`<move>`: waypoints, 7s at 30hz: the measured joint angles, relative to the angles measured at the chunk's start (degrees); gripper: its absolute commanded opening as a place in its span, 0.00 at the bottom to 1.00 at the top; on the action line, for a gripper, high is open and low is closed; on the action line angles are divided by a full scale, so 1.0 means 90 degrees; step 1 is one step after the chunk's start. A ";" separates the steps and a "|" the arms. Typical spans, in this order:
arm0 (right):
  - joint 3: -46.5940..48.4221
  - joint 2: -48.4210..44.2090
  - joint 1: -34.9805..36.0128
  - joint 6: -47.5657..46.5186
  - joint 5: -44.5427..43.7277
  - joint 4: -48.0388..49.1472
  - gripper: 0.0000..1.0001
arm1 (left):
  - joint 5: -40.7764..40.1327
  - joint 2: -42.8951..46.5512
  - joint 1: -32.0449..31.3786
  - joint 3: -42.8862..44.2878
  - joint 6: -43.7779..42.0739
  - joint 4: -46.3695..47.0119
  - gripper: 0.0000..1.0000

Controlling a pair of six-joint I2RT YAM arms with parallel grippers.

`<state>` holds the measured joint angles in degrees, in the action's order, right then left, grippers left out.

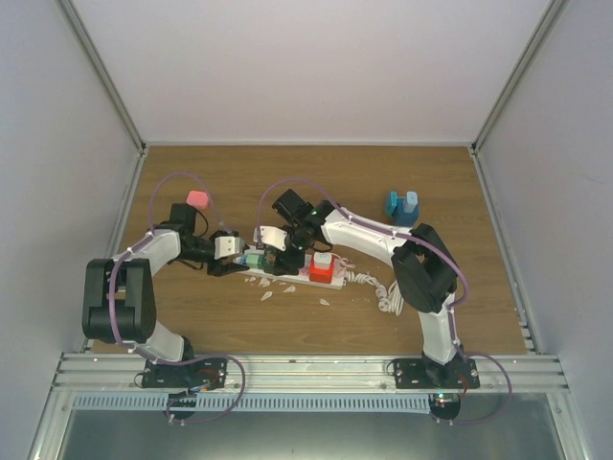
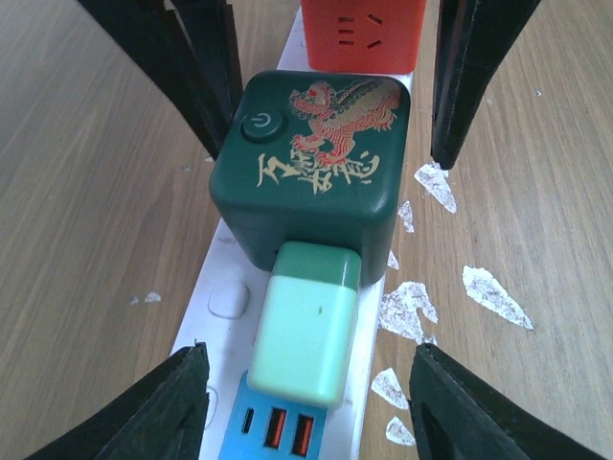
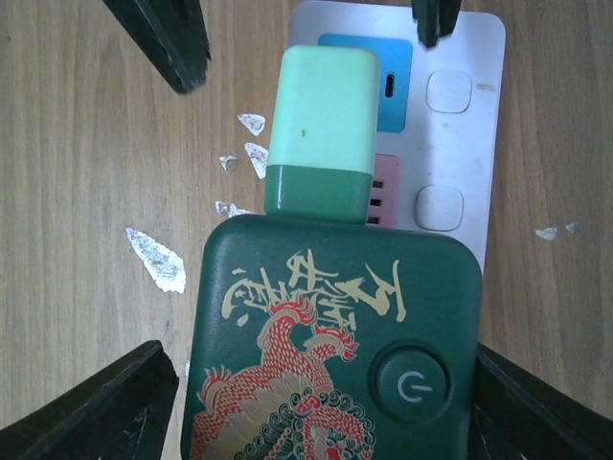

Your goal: Pull the plug off the socket

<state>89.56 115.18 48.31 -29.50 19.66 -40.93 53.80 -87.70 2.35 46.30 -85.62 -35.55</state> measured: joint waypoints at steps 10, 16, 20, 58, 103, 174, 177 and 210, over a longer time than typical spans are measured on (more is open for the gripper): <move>0.0041 0.0007 0.0022 0.0185 -0.0049 0.0036 0.66 | -0.0279 -0.0328 -0.0461 0.0170 0.0284 0.0199 0.46; 0.0041 0.0012 0.0027 0.0233 -0.0078 0.0049 0.57 | -0.0449 -0.0362 -0.0466 0.0175 0.0291 0.0211 0.31; 0.0041 0.0024 0.0029 0.0262 -0.0104 0.0063 0.47 | -0.0512 -0.0379 -0.0464 0.0175 0.0255 0.0170 0.22; 0.0107 0.0209 0.0126 0.0406 -0.0187 0.0610 0.10 | -0.0736 -0.0765 0.1389 0.1105 -0.1511 -0.1124 0.10; 0.0289 0.0216 0.0124 0.0357 -0.0170 0.0160 0.47 | -0.4437 -0.2225 0.2300 0.1809 0.2285 0.4109 0.16; 0.0546 0.0335 0.0124 0.0357 -0.0155 -0.0070 0.28 | -0.2171 -0.0712 -0.0168 0.0170 0.4656 0.1256 0.90; 0.0563 0.0342 0.0124 0.0359 -0.0148 -0.0087 0.26 | -0.2188 -0.0661 -0.0170 0.0100 0.4690 0.1382 0.86; 0.0988 0.0216 -0.0206 0.0539 0.0537 -0.0515 0.22 | -0.2341 -0.0869 -0.0284 0.0413 0.4682 0.1406 0.81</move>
<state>98.45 117.12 46.46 -24.64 24.49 -45.56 32.73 -95.53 -0.21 50.02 -43.48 -22.90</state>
